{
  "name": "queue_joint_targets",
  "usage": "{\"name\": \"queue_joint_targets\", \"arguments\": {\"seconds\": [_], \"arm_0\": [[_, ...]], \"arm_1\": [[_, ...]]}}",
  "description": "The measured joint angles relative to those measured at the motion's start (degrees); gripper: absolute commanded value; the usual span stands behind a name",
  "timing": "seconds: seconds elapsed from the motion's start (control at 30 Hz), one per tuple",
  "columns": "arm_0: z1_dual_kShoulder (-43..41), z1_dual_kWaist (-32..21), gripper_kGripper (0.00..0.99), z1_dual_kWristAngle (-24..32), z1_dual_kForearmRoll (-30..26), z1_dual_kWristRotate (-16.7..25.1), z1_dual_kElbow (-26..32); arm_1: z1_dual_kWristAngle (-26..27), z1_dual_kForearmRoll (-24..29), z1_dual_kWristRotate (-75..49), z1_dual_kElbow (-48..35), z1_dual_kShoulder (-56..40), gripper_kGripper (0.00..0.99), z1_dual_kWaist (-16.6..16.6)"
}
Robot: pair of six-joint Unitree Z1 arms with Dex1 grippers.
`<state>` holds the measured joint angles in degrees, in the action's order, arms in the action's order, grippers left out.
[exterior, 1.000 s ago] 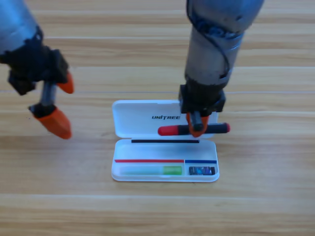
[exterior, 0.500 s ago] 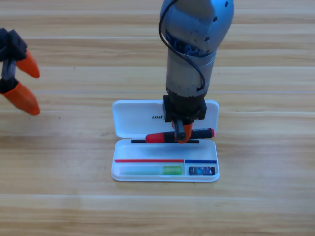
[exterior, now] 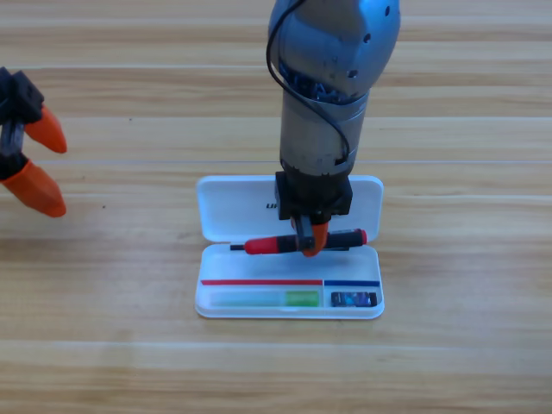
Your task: Clean up eraser and pencils
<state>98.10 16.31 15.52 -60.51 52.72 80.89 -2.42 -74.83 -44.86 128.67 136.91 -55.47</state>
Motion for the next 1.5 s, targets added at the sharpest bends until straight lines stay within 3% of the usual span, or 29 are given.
{"name": "queue_joint_targets", "arguments": {"seconds": [0.07,0.13,0.43,0.57,0.8,0.93,1.0,1.07,1.13,1.2,1.37,1.5], "arm_0": [[0.0,0.0,0.99,0.0,0.0,0.1,0.0],[0.0,0.0,0.99,0.0,0.2,0.1,0.0],[0.0,0.0,0.99,0.1,2.5,0.5,-2.3],[0.0,0.0,0.99,1.0,4.5,0.5,-2.5],[2.9,-0.8,0.99,3.7,7.9,0.5,-0.9],[8.6,-2.1,0.986,5.8,9.4,0.5,3.9],[12.2,-2.8,0.974,6.6,9.4,0.5,7.5],[16.0,-3.3,0.942,8.0,9.4,0.5,10.9],[19.2,-3.6,0.9,9.1,9.4,0.5,13.4],[21.8,-3.7,0.839,9.6,9.4,0.5,15.0],[25.1,-3.9,0.612,9.9,9.4,0.8,16.5],[26.3,-3.9,0.357,9.9,9.4,1.4,16.7]], "arm_1": [[0.0,0.0,0.0,0.0,0.0,0.729,0.0],[-0.1,0.0,0.2,0.0,0.0,0.778,0.0],[-0.5,-0.4,0.6,0.0,0.0,0.805,0.0],[0.9,-3.9,0.7,-0.3,-1.0,0.828,0.0],[10.2,-5.4,3.4,-10.5,-18.0,0.859,-1.5],[24.8,-5.0,7.2,-14.1,-29.7,0.882,0.1],[29.5,-0.7,9.4,-18.6,-35.3,0.899,2.5],[29.7,8.3,13.0,-28.1,-41.1,0.904,5.1],[26.2,19.8,15.5,-39.6,-46.6,0.904,6.5],[22.4,27.2,16.3,-47.0,-50.3,0.904,6.6],[22.8,30.2,17.5,-48.9,-53.6,0.904,6.6],[25.8,30.2,17.6,-49.4,-54.2,0.904,6.6]]}}
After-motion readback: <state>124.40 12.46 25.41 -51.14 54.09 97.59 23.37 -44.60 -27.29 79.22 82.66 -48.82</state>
